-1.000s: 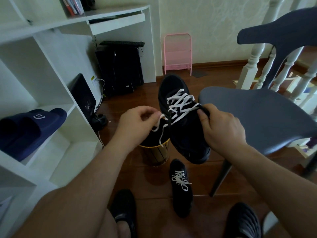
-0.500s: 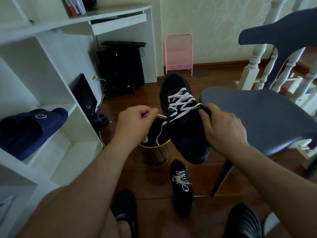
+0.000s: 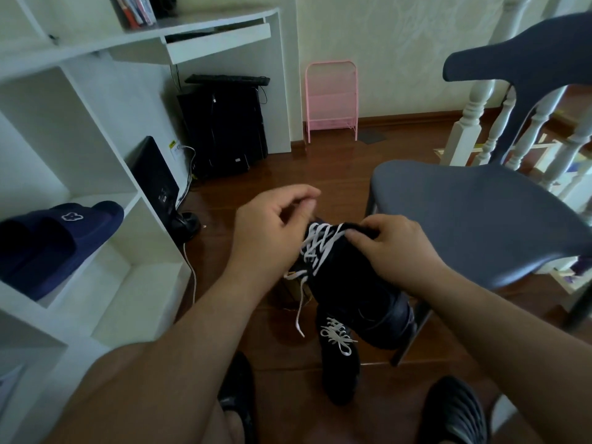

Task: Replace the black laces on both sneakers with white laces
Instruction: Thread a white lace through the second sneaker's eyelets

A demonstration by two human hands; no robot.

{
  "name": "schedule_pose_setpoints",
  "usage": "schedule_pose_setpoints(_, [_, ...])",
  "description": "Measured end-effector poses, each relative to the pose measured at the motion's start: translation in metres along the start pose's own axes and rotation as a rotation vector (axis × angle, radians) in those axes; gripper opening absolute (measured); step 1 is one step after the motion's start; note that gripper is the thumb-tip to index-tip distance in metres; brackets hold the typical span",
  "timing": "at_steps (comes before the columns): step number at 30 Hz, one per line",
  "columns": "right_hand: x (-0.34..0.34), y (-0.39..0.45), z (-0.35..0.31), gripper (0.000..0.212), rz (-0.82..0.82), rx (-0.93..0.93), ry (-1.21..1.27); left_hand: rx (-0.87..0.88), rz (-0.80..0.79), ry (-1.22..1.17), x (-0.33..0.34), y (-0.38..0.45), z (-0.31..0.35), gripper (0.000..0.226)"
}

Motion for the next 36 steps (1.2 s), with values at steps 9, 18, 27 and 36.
schedule_pose_setpoints(9, [0.034,0.002,0.006,0.026,-0.274,0.0,0.753,0.011,-0.184,0.209,0.042,0.003,0.009,0.014])
schedule_pose_setpoints(18, [0.021,-0.002,-0.01,0.017,-0.212,-0.155,0.629,0.062,-0.119,0.277,0.035,0.002,0.013,0.014])
schedule_pose_setpoints(27, [0.012,-0.007,-0.023,0.016,-0.108,-0.167,0.095,-0.028,-0.195,0.276,0.039,0.001,0.006,0.011])
schedule_pose_setpoints(36, [0.011,-0.01,-0.021,0.029,-0.115,-0.153,0.12,-0.095,-0.166,0.33,0.031,0.007,-0.008,0.034])
Point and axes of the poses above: each hand's wrist, its own y-axis towards the middle knuckle, its own x-axis out of the palm, z = x × y, the point moved 10 cm from there along y, towards the middle knuckle, and after that the axes turned 13 degrees about -z, right-handed, at the moved point
